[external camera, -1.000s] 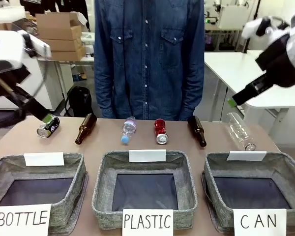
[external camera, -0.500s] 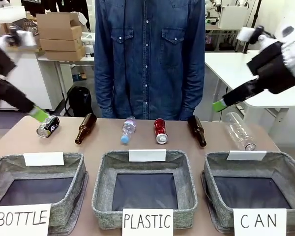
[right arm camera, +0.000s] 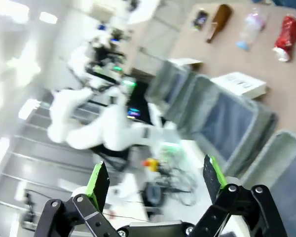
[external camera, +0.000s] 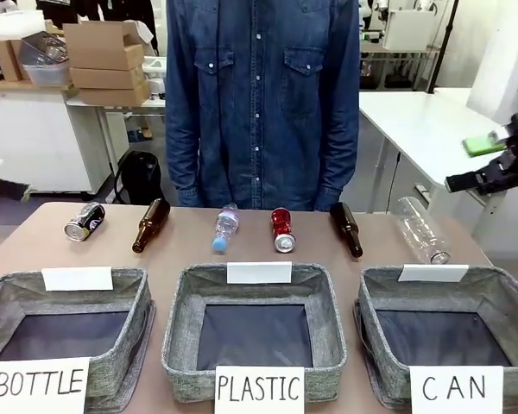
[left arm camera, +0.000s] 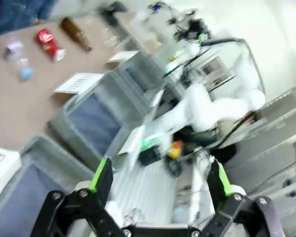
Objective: Sort the can waste into the basket.
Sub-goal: Pick up the can waste from the table and place it in the right Fabric basket.
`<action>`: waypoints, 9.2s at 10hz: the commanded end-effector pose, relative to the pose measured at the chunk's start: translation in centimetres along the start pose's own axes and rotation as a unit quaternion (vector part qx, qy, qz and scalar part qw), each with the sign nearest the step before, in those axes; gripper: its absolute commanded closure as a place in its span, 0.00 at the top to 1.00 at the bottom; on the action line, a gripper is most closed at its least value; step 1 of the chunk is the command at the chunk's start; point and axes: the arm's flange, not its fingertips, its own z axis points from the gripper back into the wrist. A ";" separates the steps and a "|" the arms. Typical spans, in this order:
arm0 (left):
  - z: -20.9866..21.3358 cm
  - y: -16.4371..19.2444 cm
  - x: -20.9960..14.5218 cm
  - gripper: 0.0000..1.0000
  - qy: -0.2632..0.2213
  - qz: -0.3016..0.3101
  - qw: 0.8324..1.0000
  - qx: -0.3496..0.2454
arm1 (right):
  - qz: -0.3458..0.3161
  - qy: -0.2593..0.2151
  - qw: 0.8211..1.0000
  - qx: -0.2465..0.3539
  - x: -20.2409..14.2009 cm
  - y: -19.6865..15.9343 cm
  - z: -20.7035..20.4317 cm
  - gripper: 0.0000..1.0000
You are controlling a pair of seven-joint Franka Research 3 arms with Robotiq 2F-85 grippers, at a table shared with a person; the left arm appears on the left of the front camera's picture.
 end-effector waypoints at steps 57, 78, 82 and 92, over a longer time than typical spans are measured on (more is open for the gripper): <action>-1.3 2.8 1.2 1.00 -0.089 0.116 0.986 -0.085 | -0.174 0.008 0.898 -0.405 13.7 -14.5 -27.1 1.00; -1.3 2.8 1.2 1.00 -0.089 0.116 0.986 -0.085 | -0.208 0.001 0.732 -0.648 20.4 -23.8 -41.8 0.40; -1.3 2.8 1.2 1.00 -0.089 0.116 0.986 -0.085 | -0.206 0.001 0.730 -0.651 20.3 -24.3 -41.5 0.00; -1.3 2.8 1.2 1.00 -0.089 0.116 0.986 -0.085 | -0.183 0.078 0.776 -0.598 17.9 -19.3 -32.7 0.00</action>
